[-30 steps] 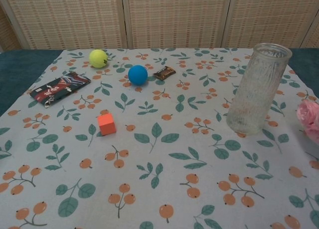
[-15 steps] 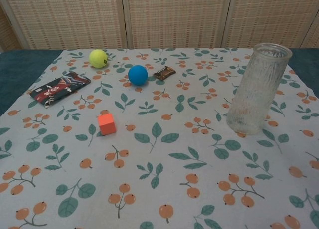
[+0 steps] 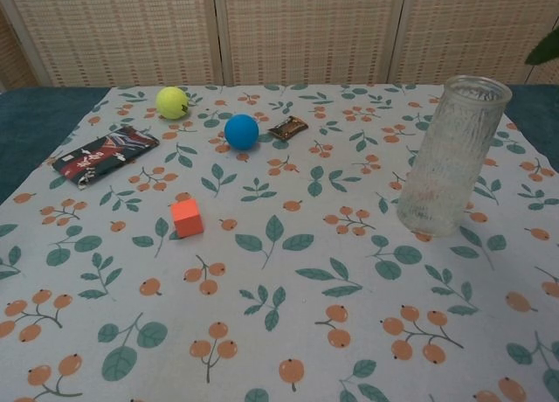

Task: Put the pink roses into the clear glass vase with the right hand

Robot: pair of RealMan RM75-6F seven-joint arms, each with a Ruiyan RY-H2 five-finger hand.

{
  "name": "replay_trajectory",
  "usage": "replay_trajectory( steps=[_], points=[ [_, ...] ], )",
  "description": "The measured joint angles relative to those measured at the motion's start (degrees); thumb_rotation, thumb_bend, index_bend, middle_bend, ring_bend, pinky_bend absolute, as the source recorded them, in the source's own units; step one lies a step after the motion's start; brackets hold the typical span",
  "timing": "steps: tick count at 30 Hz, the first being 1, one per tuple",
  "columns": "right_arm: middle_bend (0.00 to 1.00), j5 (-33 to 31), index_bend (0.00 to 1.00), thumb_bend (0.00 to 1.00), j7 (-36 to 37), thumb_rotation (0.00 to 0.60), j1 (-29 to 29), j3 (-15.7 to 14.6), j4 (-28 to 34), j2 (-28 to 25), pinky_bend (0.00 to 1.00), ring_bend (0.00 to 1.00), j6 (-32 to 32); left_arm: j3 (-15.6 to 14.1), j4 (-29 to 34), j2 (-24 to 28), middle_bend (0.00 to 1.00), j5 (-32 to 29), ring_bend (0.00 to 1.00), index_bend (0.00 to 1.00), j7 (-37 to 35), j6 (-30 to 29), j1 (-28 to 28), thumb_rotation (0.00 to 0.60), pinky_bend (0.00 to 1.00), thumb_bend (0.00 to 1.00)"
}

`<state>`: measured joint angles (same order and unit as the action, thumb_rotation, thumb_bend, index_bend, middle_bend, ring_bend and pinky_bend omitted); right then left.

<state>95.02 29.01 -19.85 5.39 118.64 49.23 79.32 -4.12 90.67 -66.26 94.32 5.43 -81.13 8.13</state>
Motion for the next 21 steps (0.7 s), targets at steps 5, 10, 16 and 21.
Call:
replay_trajectory(
  steps=[5, 10, 16, 21],
  points=[
    [0.81, -5.3, 0.89, 0.6, -2.6, 0.6, -2.4, 3.3, 2.2, 1.6, 0.97, 0.87, -1.8, 0.0, 0.0, 0.0, 0.16, -0.1, 0.18, 0.17, 0.0, 0.0, 0.0, 0.6, 0.43, 0.64],
    [0.81, -9.9, 0.89, 0.61, -3.0, 0.6, -5.2, 6.0, 2.6, 3.2, 0.97, 0.87, -5.3, 0.1, 0.0, 0.0, 0.16, -0.1, 0.18, 0.17, 0.1, 0.0, -0.1, 0.6, 0.43, 0.64],
    [0.81, -12.2, 0.89, 0.61, -0.4, 0.6, -7.0, 7.1, 0.7, 4.3, 0.97, 0.87, -8.7, 0.1, 0.0, 0.1, 0.16, -0.1, 0.18, 0.17, 0.0, 0.0, 0.0, 0.6, 0.43, 0.64],
    [0.81, -12.8, 0.89, 0.61, 2.5, 0.6, -7.6, 7.4, -2.2, 4.7, 0.97, 0.87, -10.3, 0.1, 0.0, 0.1, 0.16, -0.1, 0.18, 0.17, 0.0, -0.1, -0.1, 0.6, 0.43, 0.64]
  ],
)
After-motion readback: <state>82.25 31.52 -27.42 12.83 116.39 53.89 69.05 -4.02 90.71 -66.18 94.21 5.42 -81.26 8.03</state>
